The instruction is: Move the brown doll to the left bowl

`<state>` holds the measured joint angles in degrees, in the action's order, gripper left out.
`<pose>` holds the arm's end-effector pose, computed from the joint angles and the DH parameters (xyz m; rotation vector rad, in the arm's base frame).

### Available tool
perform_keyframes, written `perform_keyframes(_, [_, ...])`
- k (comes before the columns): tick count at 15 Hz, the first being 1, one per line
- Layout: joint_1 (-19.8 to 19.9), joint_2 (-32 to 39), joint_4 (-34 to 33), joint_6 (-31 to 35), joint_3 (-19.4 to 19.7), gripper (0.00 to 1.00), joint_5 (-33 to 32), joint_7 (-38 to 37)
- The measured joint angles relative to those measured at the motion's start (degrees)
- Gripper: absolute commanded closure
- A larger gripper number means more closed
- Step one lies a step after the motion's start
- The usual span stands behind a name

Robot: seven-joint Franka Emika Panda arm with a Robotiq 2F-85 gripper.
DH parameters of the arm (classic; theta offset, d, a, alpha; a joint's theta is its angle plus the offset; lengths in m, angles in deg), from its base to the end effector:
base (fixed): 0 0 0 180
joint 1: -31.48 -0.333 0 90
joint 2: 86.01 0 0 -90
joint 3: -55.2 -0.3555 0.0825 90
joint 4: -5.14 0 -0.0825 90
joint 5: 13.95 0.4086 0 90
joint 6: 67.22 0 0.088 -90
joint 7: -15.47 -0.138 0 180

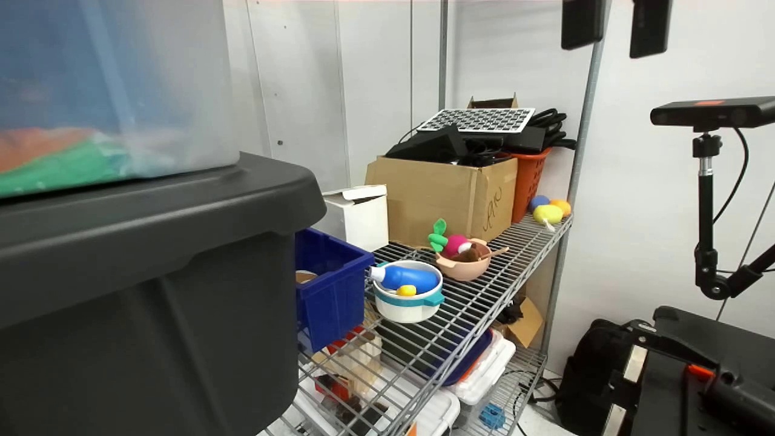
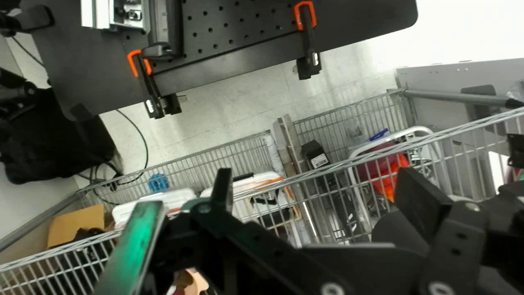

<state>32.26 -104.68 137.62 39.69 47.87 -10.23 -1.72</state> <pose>0.4388 0.0595 0.4579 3.1120 -0.3399 -0.1942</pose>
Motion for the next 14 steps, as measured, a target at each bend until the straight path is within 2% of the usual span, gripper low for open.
perform_keyframes(6, [1.89, -0.54, -2.01, -0.04, 2.64, 0.00, -7.93, 0.03])
perform_keyframes(14, [2.00, -0.92, -2.31, -0.08, 3.05, 0.00, -8.13, 0.03])
